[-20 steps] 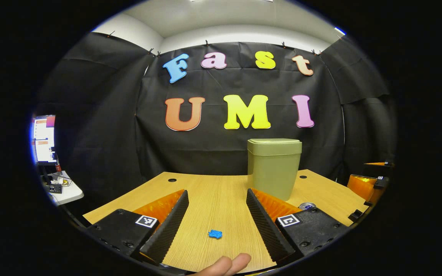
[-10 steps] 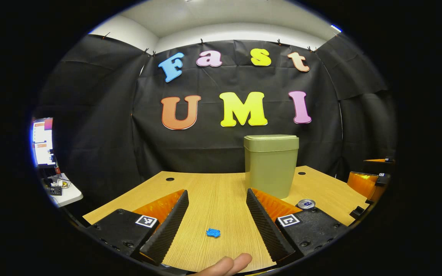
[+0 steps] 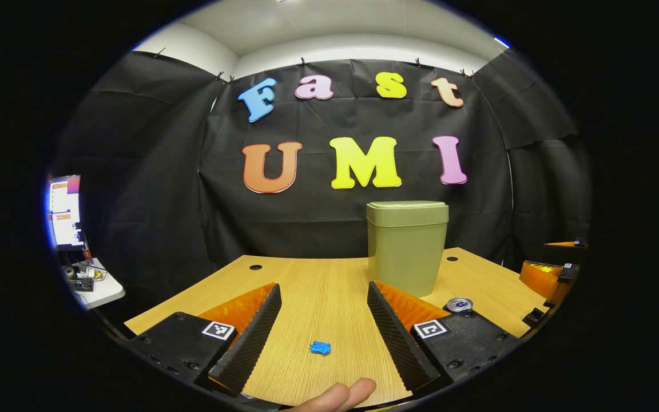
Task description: Press the lid of the desktop garbage bin to open it, pick up the crumpled paper on the desktop and throw it into the bin, then pick up the pop can on the desktop and drop it into the bin, and finally close the garbage bin lid.
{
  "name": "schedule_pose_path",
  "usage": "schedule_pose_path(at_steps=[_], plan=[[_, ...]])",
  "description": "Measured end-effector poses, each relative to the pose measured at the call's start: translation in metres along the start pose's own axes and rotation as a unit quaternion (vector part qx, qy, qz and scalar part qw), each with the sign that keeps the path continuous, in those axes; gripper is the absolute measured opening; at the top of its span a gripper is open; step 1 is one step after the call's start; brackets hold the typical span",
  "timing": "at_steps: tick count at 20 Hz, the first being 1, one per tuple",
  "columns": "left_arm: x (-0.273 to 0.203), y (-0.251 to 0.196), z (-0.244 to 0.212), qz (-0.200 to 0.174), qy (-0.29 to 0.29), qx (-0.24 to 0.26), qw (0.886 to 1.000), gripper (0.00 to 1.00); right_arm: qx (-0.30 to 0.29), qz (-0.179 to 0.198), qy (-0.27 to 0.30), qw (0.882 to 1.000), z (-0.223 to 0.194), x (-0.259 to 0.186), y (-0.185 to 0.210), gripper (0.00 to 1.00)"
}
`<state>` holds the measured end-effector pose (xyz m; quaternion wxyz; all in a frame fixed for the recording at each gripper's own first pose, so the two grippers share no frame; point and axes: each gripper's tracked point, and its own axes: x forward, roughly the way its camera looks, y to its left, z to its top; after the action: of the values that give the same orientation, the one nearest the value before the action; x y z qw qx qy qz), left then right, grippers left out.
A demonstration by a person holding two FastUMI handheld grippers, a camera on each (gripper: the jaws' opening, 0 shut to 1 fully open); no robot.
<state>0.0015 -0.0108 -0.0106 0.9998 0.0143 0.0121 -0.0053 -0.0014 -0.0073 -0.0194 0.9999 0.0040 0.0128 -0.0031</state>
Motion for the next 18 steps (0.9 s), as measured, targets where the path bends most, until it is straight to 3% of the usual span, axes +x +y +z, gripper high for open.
schedule_pose_path(at_steps=[8,18], plan=[[0.001,0.003,-0.003,0.006,0.008,-0.005,1.000,0.97,0.003,-0.003,0.005,1.000,-0.002,0.004,-0.004,0.98],[0.007,0.019,-0.009,0.020,0.022,-0.020,0.999,0.97,0.018,0.000,-0.005,1.000,0.034,0.033,0.006,0.95]])
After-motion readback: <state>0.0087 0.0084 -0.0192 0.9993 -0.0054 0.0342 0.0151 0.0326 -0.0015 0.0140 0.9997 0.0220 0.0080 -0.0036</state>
